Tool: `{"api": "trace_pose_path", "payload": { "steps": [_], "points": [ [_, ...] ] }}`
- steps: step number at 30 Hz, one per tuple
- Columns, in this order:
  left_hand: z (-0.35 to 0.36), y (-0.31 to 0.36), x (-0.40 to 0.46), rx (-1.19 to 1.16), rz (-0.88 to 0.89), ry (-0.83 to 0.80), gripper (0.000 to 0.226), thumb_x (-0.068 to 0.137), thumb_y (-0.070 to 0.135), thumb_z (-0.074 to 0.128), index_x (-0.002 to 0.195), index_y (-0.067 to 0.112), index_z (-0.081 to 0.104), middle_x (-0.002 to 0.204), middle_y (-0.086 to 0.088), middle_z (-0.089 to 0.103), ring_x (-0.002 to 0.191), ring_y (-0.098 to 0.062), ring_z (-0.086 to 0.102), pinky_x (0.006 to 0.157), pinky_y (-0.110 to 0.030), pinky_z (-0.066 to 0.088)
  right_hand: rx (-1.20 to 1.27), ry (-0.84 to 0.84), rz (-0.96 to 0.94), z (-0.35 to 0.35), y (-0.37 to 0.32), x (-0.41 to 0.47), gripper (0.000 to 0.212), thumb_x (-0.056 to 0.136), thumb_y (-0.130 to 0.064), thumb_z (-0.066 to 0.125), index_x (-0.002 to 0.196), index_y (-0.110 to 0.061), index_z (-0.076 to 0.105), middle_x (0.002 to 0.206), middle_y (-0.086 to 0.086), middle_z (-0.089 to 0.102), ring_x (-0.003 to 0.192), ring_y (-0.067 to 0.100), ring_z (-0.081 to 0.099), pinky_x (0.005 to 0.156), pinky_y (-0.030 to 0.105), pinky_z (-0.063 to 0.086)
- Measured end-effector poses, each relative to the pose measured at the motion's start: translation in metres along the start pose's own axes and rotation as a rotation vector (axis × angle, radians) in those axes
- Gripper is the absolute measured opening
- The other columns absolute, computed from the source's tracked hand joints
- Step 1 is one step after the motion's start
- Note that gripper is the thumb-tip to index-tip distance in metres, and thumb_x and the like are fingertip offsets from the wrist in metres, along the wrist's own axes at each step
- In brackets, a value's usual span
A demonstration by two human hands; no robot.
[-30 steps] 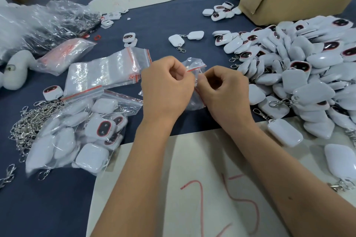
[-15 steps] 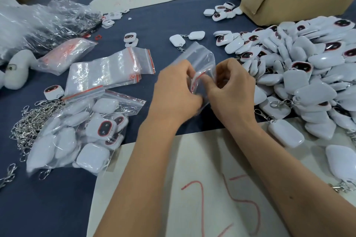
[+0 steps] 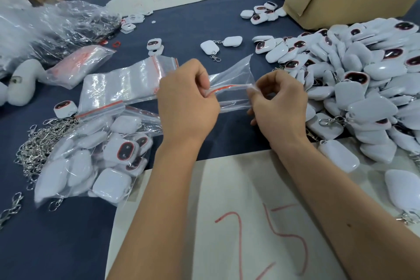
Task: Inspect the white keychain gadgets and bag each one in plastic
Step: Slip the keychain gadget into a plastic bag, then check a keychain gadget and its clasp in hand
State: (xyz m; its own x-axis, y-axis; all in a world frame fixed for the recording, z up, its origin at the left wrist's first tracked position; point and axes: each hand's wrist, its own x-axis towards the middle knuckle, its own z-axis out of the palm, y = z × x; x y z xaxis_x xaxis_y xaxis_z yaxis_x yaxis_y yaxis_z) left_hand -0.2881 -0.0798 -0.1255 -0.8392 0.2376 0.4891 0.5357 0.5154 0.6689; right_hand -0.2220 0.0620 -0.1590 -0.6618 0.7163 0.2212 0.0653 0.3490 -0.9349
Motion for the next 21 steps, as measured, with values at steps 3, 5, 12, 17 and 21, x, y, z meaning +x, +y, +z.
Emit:
{"api": "trace_pose_path", "payload": {
  "steps": [3,5,12,17,21],
  "points": [
    [0.003,0.005,-0.002,-0.03,0.126,-0.147,0.022,0.068,0.002,0.063,0.072,0.02,0.052,0.062,0.008,0.052,0.06,-0.013,0.05,0.059,-0.039,0.049,-0.039,-0.059,-0.109,-0.001,-0.002,-0.002,0.015,0.092,-0.015,0.074,0.086,-0.015,0.06,0.072,0.004,0.063,0.05,0.022,0.065,0.044,0.03,0.05],
    [0.003,0.007,-0.003,-0.058,0.183,-0.2,0.017,0.071,0.012,0.067,0.073,0.02,0.052,0.064,0.007,0.054,0.061,-0.014,0.052,0.059,-0.043,0.05,-0.032,-0.112,-0.12,0.0,-0.001,-0.003,0.012,0.091,-0.01,0.07,0.084,-0.016,0.064,0.061,-0.003,0.059,0.043,0.019,0.059,0.042,0.031,0.049],
    [-0.012,0.009,0.004,-0.04,0.229,-0.064,0.014,0.074,0.005,0.064,0.076,0.017,0.057,0.061,0.003,0.053,0.058,-0.018,0.051,0.058,-0.041,0.047,0.134,-0.193,-0.18,-0.002,-0.012,-0.008,0.029,0.106,-0.031,0.059,0.093,-0.007,0.071,0.071,0.005,0.068,0.057,0.017,0.065,0.052,0.032,0.051],
    [-0.035,0.018,0.011,0.079,0.251,0.391,0.023,0.063,-0.001,0.051,0.077,0.012,0.063,0.059,0.0,0.047,0.059,-0.022,0.047,0.06,-0.041,0.042,-0.421,0.208,-0.332,-0.006,-0.009,-0.009,0.031,0.102,-0.038,0.055,0.082,-0.016,0.062,0.075,-0.005,0.064,0.08,0.024,0.053,0.079,0.033,0.04],
    [-0.025,0.026,0.01,0.285,-0.01,0.107,0.021,0.068,0.012,0.054,0.084,0.022,0.064,0.078,-0.001,0.064,0.076,-0.031,0.06,0.064,-0.036,0.043,-0.76,0.105,-0.211,-0.009,-0.006,-0.007,0.013,0.094,-0.032,0.064,0.103,-0.023,0.064,0.1,0.001,0.071,0.109,0.032,0.056,0.092,0.045,0.041]
  ]
}}
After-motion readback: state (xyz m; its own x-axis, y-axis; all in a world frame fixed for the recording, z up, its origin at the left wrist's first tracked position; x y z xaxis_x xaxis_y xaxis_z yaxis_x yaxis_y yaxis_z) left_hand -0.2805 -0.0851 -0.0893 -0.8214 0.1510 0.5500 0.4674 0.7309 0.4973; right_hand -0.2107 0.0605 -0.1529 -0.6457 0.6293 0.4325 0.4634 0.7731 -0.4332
